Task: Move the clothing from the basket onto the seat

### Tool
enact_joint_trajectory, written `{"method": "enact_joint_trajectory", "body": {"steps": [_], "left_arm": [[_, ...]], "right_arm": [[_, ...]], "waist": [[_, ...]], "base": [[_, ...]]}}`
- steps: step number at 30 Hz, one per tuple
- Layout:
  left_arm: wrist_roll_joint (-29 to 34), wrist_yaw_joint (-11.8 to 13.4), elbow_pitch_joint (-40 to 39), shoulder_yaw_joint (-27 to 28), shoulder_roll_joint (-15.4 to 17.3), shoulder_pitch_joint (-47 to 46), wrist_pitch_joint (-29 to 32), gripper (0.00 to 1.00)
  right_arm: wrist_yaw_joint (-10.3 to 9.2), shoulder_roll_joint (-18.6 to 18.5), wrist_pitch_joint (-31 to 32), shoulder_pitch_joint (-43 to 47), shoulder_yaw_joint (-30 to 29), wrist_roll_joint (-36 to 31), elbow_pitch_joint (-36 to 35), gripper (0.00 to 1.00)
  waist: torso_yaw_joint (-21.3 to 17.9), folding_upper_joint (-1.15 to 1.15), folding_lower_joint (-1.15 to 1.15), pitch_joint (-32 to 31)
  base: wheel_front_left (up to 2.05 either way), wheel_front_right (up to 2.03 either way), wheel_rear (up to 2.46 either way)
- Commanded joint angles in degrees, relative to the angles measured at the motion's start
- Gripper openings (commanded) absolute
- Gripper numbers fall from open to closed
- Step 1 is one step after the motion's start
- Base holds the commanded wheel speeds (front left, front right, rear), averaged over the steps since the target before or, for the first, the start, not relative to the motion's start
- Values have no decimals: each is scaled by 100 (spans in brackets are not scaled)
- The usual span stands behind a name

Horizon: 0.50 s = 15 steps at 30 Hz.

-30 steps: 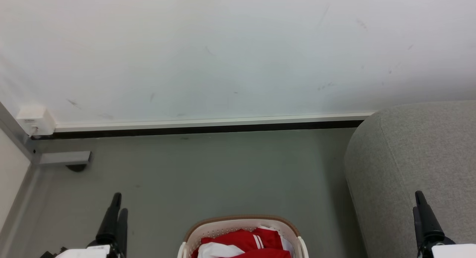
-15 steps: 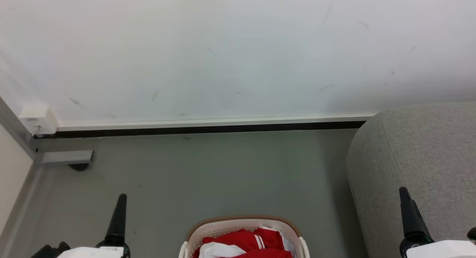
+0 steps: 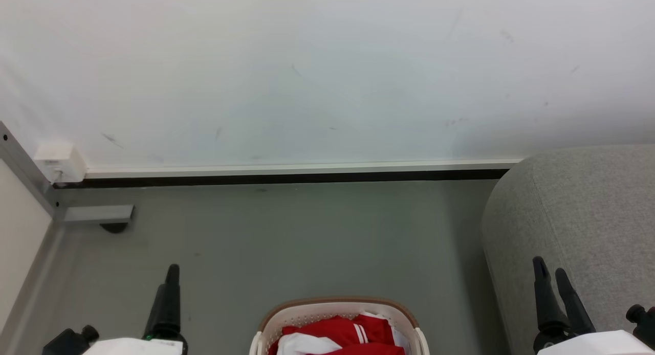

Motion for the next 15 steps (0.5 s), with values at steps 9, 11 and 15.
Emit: {"method": "enact_joint_trajectory", "body": {"steps": [9, 11, 15], "left_arm": [[848, -6, -86, -132, 46, -59, -226, 100], [1007, -8, -84, -143, 47, -60, -263, 100], [1304, -14, -76, -174, 49, -61, -334, 100]], "right_arm": [[-6, -60, -229, 73, 97, -932, -173, 100], [-6, -59, -266, 90, 111, -1088, -183, 100], [-6, -59, -335, 121, 133, -1397, -207, 100]], "waist": [[69, 0, 0, -15], [78, 0, 0, -15], [95, 0, 0, -16]], "base": [[0, 0, 0], [0, 0, 0], [0, 0, 0]]}}
